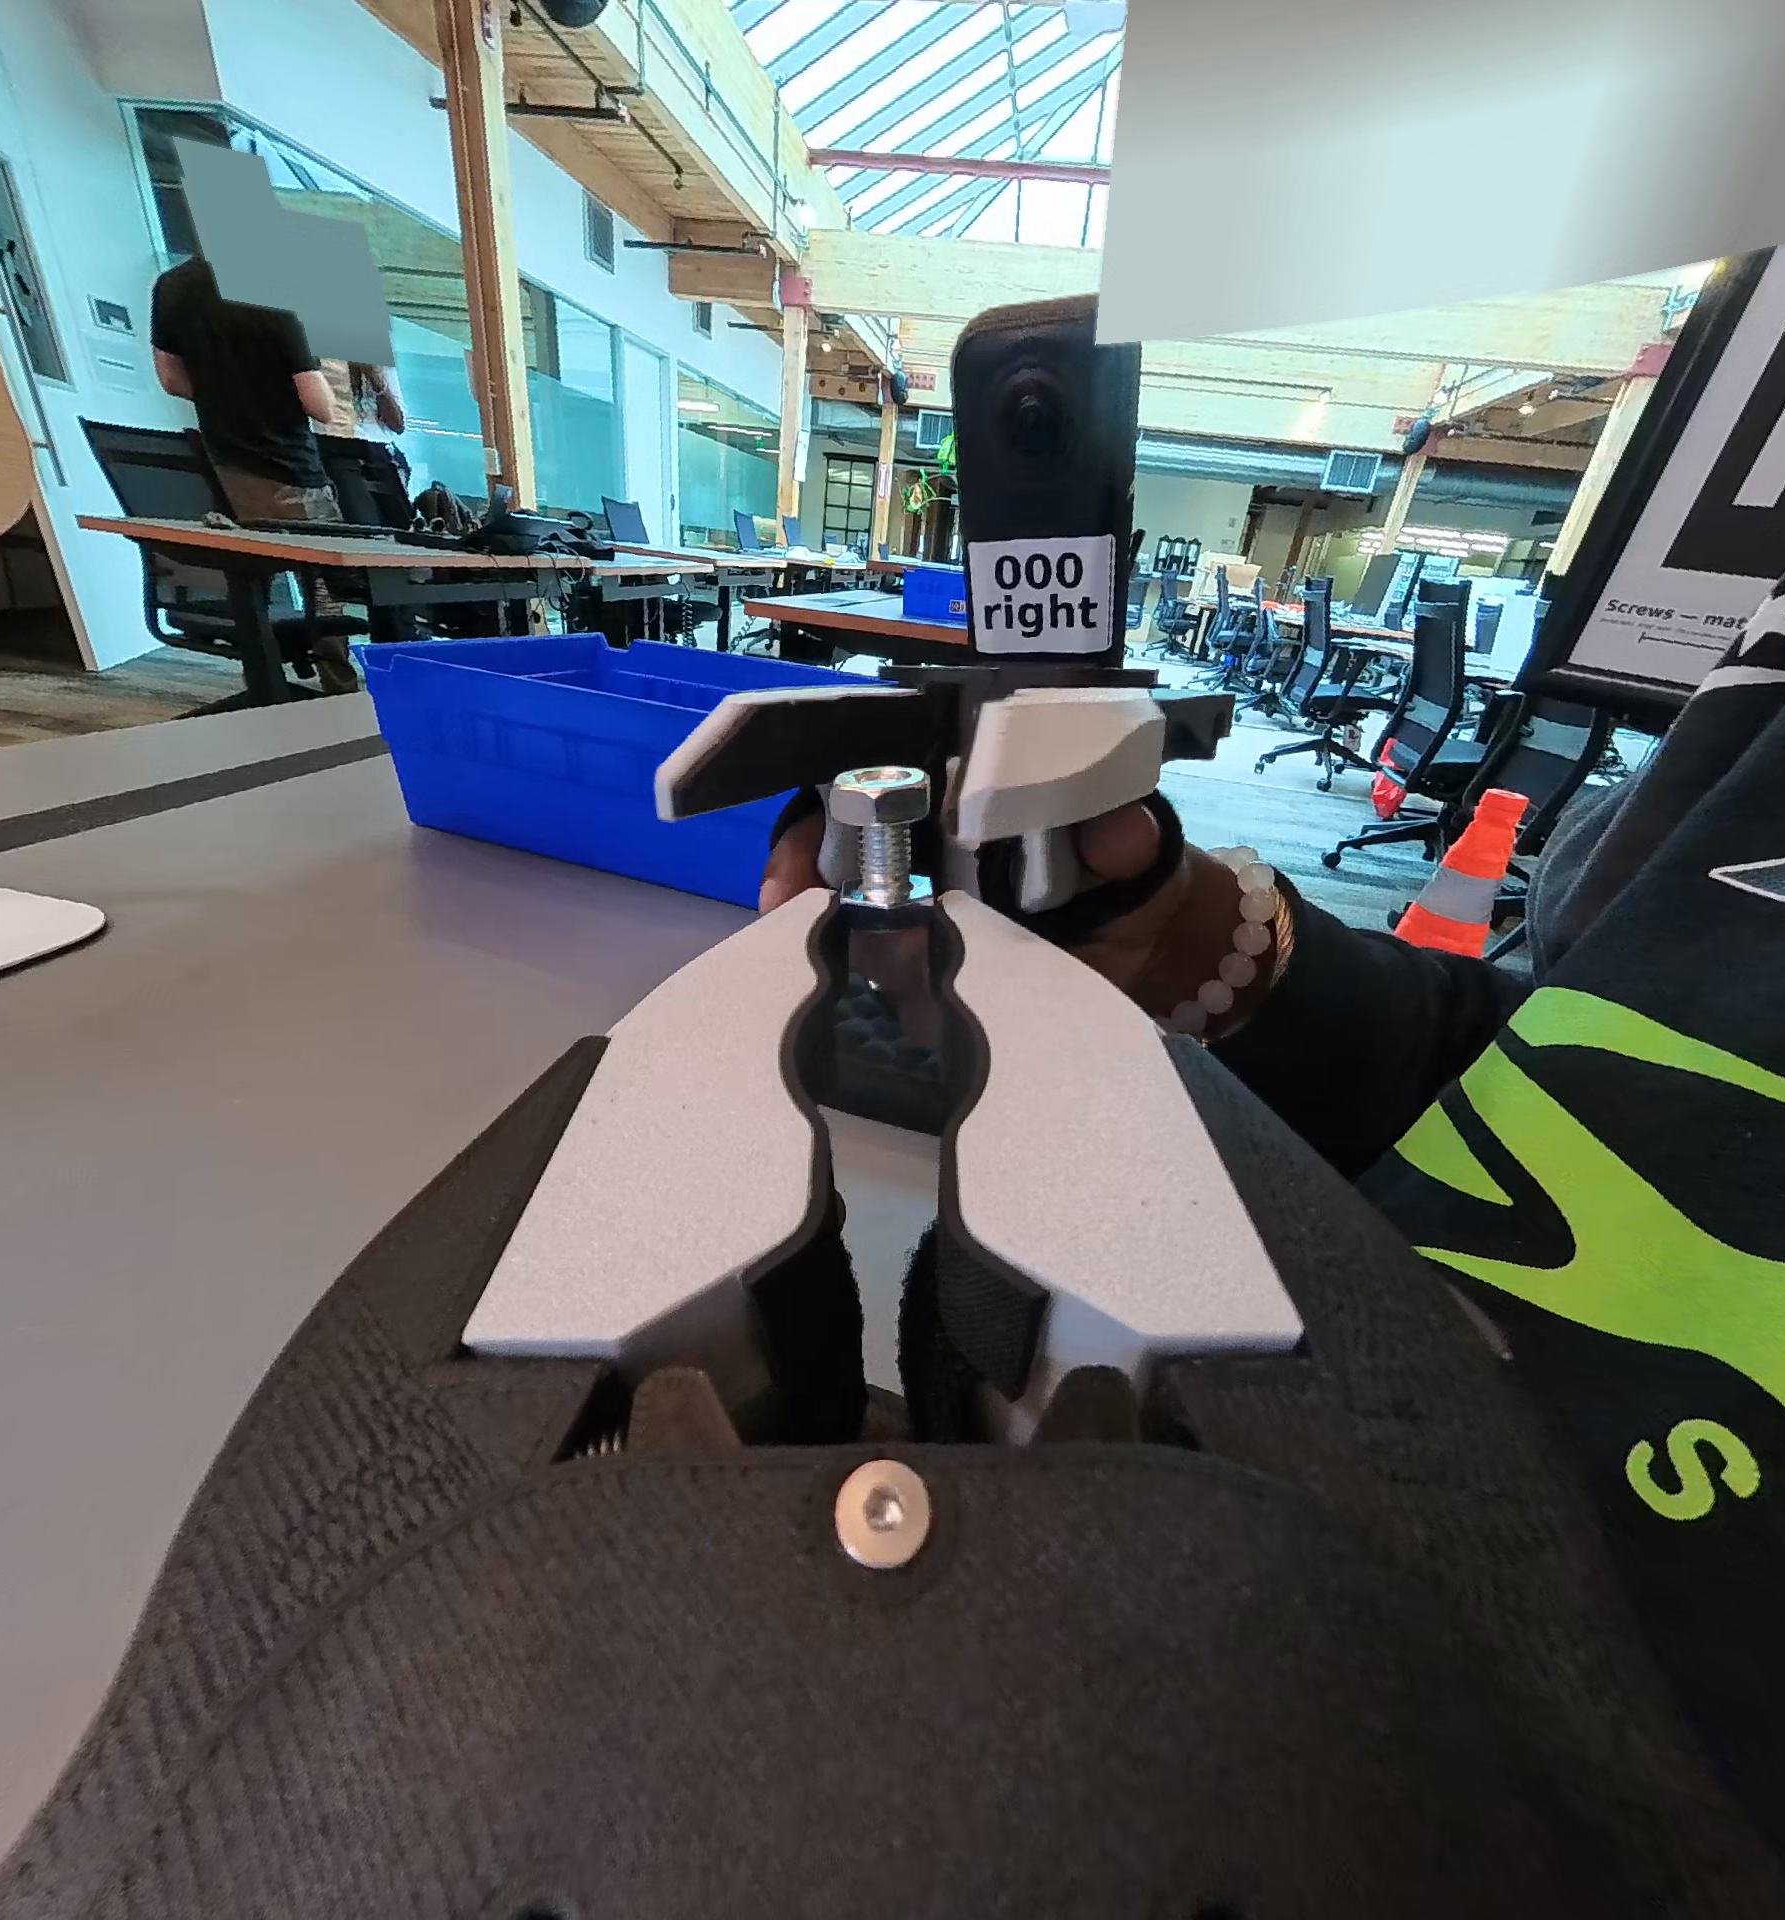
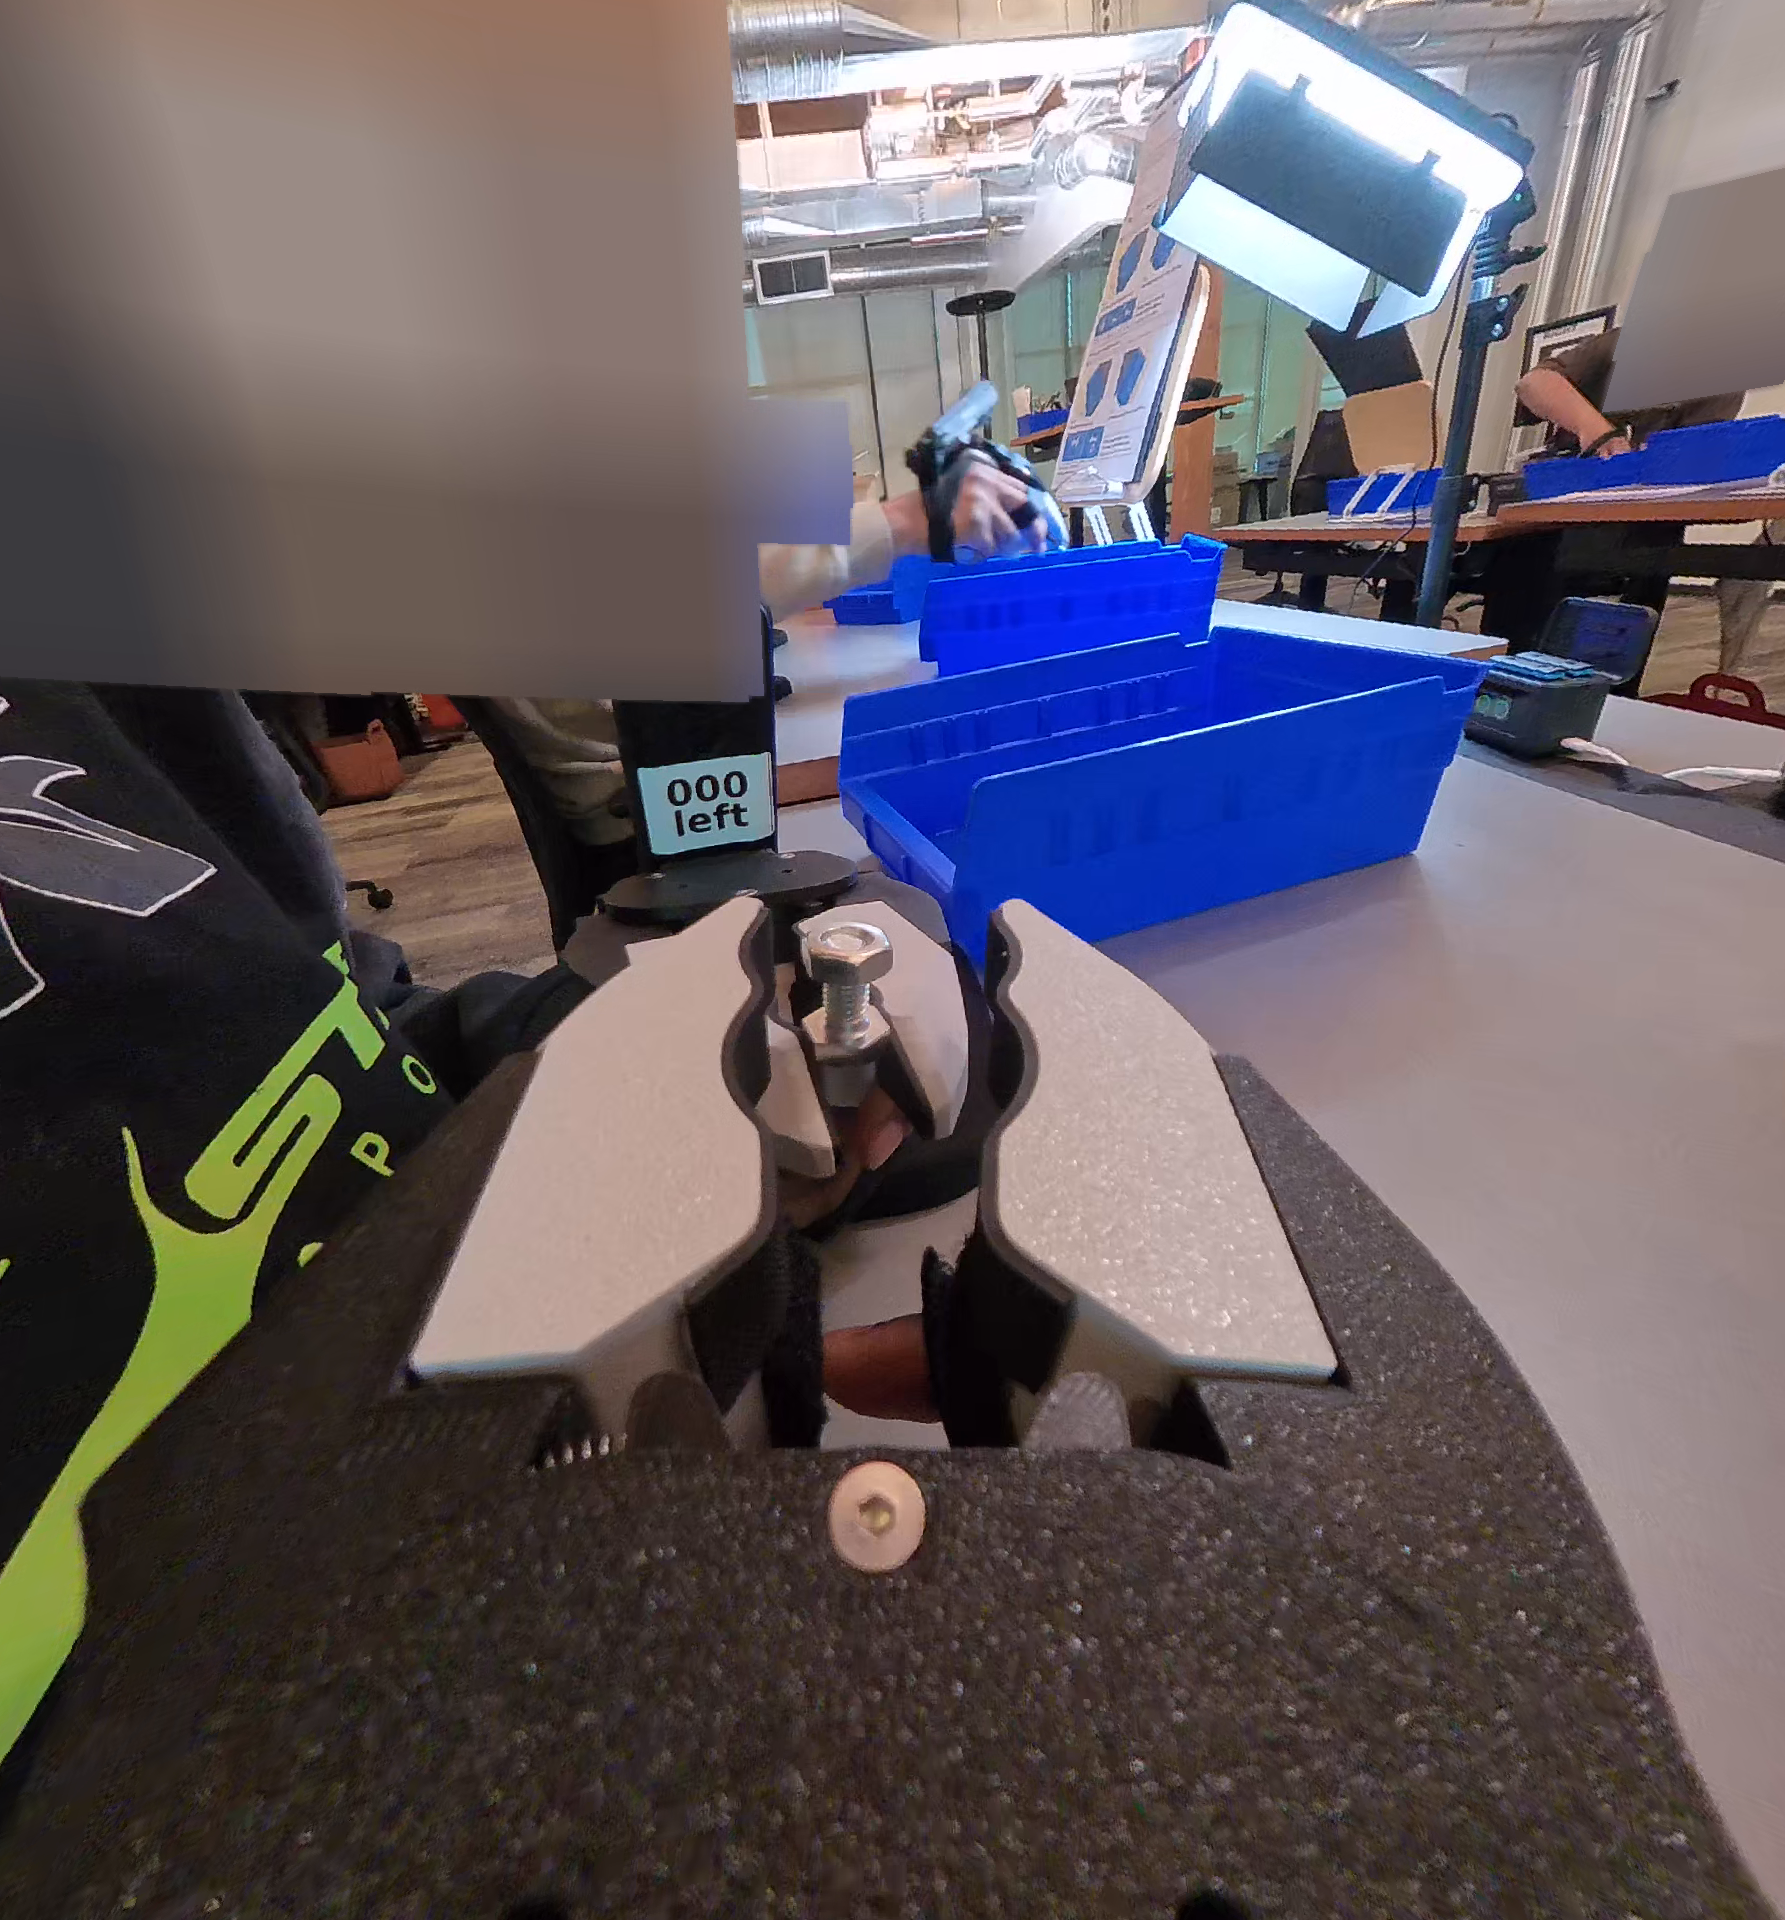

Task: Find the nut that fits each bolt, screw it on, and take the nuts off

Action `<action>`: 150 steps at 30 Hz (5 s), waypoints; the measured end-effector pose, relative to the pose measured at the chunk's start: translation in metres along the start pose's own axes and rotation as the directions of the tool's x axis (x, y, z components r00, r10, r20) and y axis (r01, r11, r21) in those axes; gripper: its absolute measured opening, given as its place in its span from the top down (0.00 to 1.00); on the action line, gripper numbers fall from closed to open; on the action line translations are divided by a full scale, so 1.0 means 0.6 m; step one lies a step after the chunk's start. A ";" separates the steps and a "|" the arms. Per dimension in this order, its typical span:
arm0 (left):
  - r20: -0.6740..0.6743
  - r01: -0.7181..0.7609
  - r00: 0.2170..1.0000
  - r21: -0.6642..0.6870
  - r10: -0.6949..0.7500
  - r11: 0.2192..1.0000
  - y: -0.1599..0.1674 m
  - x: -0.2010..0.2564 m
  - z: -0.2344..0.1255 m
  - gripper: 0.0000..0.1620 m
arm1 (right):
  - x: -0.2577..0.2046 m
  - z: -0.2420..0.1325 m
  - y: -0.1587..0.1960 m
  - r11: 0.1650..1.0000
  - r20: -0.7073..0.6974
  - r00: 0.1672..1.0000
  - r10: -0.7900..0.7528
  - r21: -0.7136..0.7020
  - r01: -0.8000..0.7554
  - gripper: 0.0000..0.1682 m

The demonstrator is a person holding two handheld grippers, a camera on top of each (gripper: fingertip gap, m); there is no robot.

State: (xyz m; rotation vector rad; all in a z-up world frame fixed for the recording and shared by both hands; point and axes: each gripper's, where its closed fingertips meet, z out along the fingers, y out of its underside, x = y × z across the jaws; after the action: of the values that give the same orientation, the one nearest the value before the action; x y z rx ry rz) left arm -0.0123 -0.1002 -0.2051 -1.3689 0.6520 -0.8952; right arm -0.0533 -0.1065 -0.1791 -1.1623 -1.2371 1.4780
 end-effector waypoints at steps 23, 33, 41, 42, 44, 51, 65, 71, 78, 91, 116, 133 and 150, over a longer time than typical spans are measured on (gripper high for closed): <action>0.002 0.002 1.000 0.002 -0.002 1.000 0.000 0.000 -0.001 0.91 | 0.005 -0.030 -0.013 0.999 -0.020 1.000 -0.006 0.043 0.007 0.80; 0.001 -0.002 1.000 0.001 0.002 1.000 0.000 0.001 -0.001 0.91 | 0.004 0.000 -0.004 0.999 -0.002 1.000 0.018 0.028 -0.018 0.80; 0.001 0.008 1.000 0.011 -0.008 1.000 -0.003 -0.001 -0.002 0.91 | 0.005 -0.031 -0.011 0.999 0.000 1.000 0.003 0.041 -0.003 0.89; -0.002 0.008 1.000 0.012 -0.008 1.000 -0.003 0.000 -0.003 0.91 | 0.011 -0.037 -0.013 0.999 -0.020 1.000 -0.001 0.046 0.002 0.93; -0.001 0.005 1.000 0.007 -0.005 1.000 -0.002 0.000 -0.002 0.91 | 0.016 -0.045 -0.017 0.998 -0.041 0.999 -0.007 0.056 0.009 0.96; -0.001 0.006 1.000 0.004 -0.006 1.000 -0.001 0.000 -0.001 0.91 | 0.007 -0.034 -0.019 0.998 -0.016 1.000 -0.001 0.056 0.002 0.84; -0.001 0.007 1.000 0.005 -0.007 1.000 -0.002 -0.001 -0.001 0.91 | 0.000 -0.009 -0.008 1.000 0.017 1.000 0.002 0.024 -0.003 0.83; -0.001 0.010 1.000 0.011 -0.010 1.000 -0.003 -0.001 -0.002 0.91 | 0.002 -0.033 -0.012 0.999 0.004 1.000 -0.022 0.035 0.022 0.93; 0.000 0.006 1.000 0.004 -0.006 1.000 -0.002 -0.001 -0.001 0.91 | 0.006 -0.040 -0.020 0.998 -0.017 1.000 -0.020 0.059 0.021 0.89; 0.001 0.005 1.000 0.006 -0.005 1.000 -0.002 -0.001 -0.001 0.91 | 0.003 -0.018 -0.009 0.999 0.000 1.000 -0.014 0.031 0.014 0.83; 0.001 -0.003 1.000 -0.004 0.003 1.000 0.001 0.000 0.001 0.91 | -0.007 -0.021 -0.011 1.000 0.050 0.999 -0.008 0.017 0.008 0.84; -0.010 -0.002 1.000 -0.021 0.002 1.000 0.006 0.003 0.003 0.91 | 0.046 -0.089 -0.052 0.996 -0.133 0.987 -0.086 0.005 0.087 0.91; 0.001 0.003 1.000 -0.017 -0.003 1.000 0.005 -0.001 0.003 0.91 | 0.373 -0.549 0.076 0.751 -0.913 0.372 -0.169 -0.364 -0.551 0.91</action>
State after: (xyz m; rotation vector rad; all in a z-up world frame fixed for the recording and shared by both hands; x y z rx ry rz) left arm -0.0106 -0.0989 -0.2081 -1.3861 0.6583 -0.8932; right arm 0.2237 0.1662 -0.2763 -2.2627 -0.7145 0.2214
